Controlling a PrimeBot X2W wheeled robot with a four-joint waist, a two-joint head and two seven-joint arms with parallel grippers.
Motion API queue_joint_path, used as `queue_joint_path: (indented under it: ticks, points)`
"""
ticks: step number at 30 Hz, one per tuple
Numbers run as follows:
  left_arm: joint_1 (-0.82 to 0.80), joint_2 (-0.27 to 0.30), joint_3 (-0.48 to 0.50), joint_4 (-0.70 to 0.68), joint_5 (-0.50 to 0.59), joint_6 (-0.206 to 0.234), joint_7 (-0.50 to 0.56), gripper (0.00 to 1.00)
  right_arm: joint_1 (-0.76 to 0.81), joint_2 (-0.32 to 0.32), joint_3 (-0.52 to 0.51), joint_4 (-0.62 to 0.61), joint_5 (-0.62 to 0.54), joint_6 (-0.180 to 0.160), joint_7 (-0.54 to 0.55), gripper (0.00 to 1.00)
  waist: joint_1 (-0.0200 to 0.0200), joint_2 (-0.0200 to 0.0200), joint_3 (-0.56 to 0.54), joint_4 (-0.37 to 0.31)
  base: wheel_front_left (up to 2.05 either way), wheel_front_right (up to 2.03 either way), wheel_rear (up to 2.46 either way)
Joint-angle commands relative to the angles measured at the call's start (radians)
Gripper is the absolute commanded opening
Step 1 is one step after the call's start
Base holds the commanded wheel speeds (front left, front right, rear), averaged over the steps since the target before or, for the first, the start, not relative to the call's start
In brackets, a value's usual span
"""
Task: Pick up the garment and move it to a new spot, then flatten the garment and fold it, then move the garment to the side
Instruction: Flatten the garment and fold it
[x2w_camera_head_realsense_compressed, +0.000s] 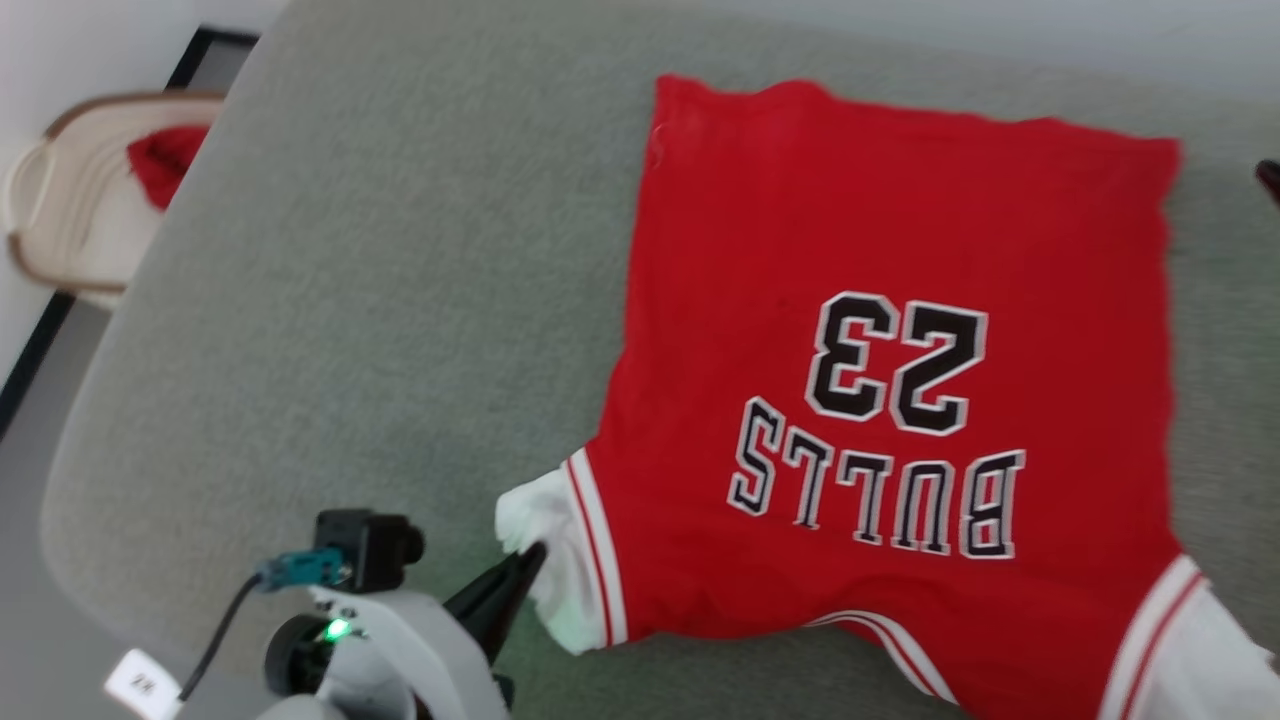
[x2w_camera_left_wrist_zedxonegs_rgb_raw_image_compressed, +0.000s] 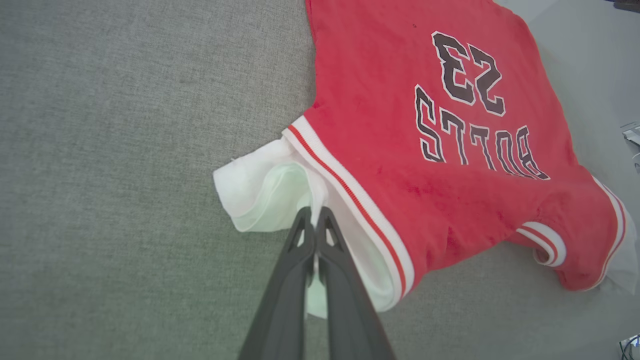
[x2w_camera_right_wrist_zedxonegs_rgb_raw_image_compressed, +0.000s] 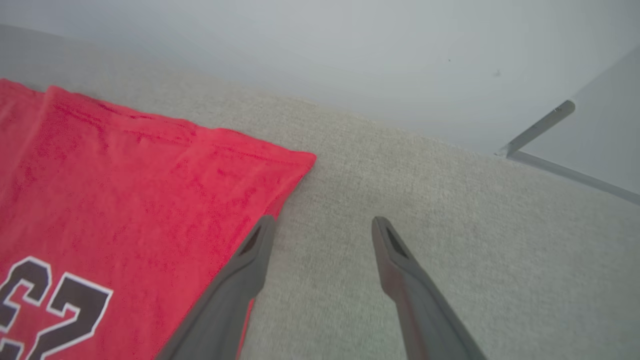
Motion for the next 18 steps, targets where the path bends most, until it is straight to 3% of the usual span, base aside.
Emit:
queue_joint_path:
  ticks: [1,9,18]
  points:
    - [-0.026,-0.018,-0.007,0.012,0.010,-0.014,0.001,0.00,-0.041,0.005,-0.011,0.053,-0.013,-0.001,0.005,1.00,0.0000,0.0000,0.083,0.083,0.00,0.00,0.00]
    - [-0.085,-0.083,-0.039,0.076,0.025,-0.067,-0.003,0.00,-0.190,0.043,-0.076,0.313,-0.087,0.000,0.053,1.00,0.0000,0.0000,0.140,0.147,0.00,0.00,0.00]
    - [-0.121,-0.136,-0.059,0.141,0.017,-0.113,-0.009,0.00,-0.240,0.078,-0.129,0.491,-0.203,0.000,0.078,1.00,0.0000,0.0000,0.158,0.187,0.00,0.00,0.00]
